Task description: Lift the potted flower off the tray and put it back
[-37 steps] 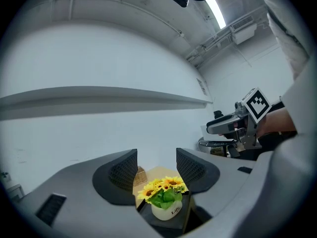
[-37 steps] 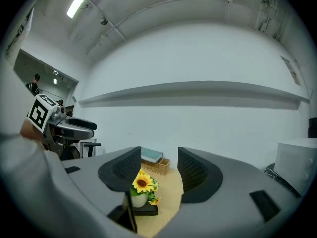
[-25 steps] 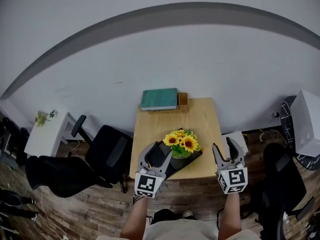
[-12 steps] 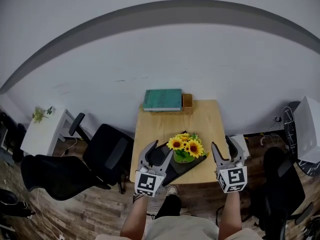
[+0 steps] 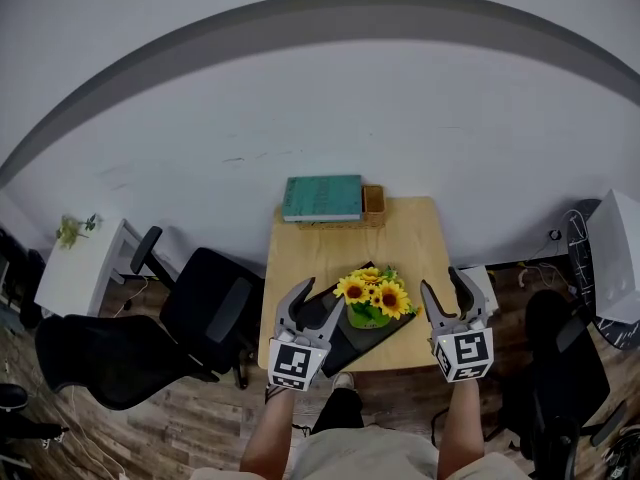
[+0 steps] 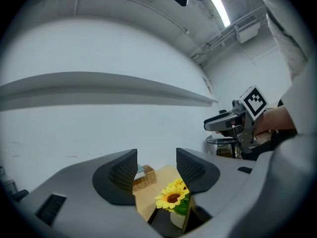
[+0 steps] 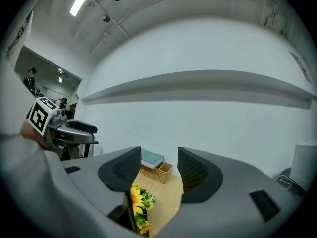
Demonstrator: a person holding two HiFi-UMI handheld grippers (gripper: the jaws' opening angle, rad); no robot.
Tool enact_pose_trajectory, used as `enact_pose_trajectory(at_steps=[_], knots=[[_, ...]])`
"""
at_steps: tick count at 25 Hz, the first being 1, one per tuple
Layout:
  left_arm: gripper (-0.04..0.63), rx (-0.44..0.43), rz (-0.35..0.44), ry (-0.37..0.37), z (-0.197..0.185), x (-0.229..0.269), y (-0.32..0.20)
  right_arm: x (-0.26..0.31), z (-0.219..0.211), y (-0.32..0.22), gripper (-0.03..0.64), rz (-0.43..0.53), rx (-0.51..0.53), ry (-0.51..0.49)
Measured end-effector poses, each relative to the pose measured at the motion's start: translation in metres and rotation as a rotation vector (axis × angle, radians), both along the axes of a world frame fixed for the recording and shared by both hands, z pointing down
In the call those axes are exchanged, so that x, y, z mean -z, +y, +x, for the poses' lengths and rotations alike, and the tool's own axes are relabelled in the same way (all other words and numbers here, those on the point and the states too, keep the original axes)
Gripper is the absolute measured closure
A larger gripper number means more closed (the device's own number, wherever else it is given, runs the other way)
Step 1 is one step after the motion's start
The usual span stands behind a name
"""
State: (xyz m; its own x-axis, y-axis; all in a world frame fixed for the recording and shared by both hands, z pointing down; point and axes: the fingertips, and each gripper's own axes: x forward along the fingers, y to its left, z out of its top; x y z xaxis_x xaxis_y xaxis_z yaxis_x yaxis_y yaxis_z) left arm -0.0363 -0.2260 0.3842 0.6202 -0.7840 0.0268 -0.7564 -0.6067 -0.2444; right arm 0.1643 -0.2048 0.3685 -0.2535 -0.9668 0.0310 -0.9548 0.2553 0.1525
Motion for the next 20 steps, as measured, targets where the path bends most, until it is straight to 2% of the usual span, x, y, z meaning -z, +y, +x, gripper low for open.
enact_pose_trajectory(at_steps=[11,20], knots=[[0.362,-0.013,-0.082,-0.011,-0.003,-0.036,-0.008,-0.029,-0.008,-0.008,0.385,-0.069,0.011,0.003],[0.360,-0.033,-0.168,-0.059,-0.001,-0.074,-0.001,-0.078,-0.019,-0.006,0.385,-0.183,0.037,0.002]])
